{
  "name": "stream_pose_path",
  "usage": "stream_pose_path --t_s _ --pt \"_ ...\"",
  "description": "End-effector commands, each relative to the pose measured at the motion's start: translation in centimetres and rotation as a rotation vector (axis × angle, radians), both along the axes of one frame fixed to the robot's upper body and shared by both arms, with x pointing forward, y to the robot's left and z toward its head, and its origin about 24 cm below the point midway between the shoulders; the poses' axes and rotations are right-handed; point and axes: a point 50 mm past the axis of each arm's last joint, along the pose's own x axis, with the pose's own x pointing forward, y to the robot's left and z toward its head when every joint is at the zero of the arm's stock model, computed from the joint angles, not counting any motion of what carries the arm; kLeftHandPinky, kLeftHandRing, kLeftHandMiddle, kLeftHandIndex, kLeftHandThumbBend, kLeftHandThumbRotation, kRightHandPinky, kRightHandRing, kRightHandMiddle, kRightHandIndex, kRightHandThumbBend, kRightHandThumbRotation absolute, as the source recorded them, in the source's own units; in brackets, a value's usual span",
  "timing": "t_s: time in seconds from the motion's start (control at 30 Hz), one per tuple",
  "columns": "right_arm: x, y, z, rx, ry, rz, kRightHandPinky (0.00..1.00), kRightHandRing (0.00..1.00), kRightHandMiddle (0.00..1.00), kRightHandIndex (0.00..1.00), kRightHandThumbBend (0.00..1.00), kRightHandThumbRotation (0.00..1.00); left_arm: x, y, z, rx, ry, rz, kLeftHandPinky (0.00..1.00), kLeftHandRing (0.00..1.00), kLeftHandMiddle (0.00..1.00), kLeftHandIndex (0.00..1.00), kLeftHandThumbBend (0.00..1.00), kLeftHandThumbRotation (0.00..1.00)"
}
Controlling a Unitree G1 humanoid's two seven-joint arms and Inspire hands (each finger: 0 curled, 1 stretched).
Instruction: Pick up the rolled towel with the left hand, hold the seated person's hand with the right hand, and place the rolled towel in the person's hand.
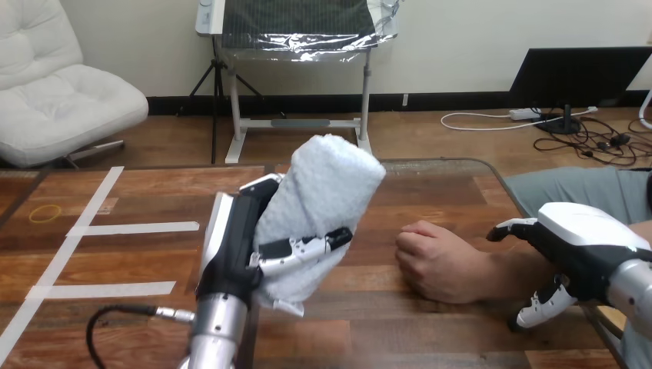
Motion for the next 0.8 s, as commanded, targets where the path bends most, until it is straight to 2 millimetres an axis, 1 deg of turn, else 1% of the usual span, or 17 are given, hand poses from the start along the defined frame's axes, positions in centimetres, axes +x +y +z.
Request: stream_pose_path --t_s 0.0,0.37,0.57,0.77 --pt "1.6 0.2 2.2 -0.073 -0.05 0.025 0.9 0.94 0.93 0.87 0.75 0.06 2.7 -0.3 2.2 0.014 -0.079 0.001 0.33 0.37 0.41 0.51 0.61 0.07" --pt "2.1 0.1 1.8 -0.113 -0.025 0.021 0.91 0.94 0.94 0.88 0.74 0.11 3.9 -0.9 2.2 0.023 -0.065 -0.003 0.3 0.35 0.4 0.5 0.62 0.06" --pt "2.4 0.1 1.6 -0.147 -0.018 0.018 0.9 0.94 0.94 0.88 0.74 0.15 4.2 -1.3 2.4 0.02 -0.065 -0.005 0.31 0.36 0.4 0.5 0.62 0.06" --pt "2.7 0.0 1.3 -0.167 -0.013 0.008 0.9 0.94 0.94 0.88 0.73 0.16 4.3 -1.5 2.6 0.021 -0.066 -0.01 0.32 0.36 0.39 0.49 0.63 0.06"
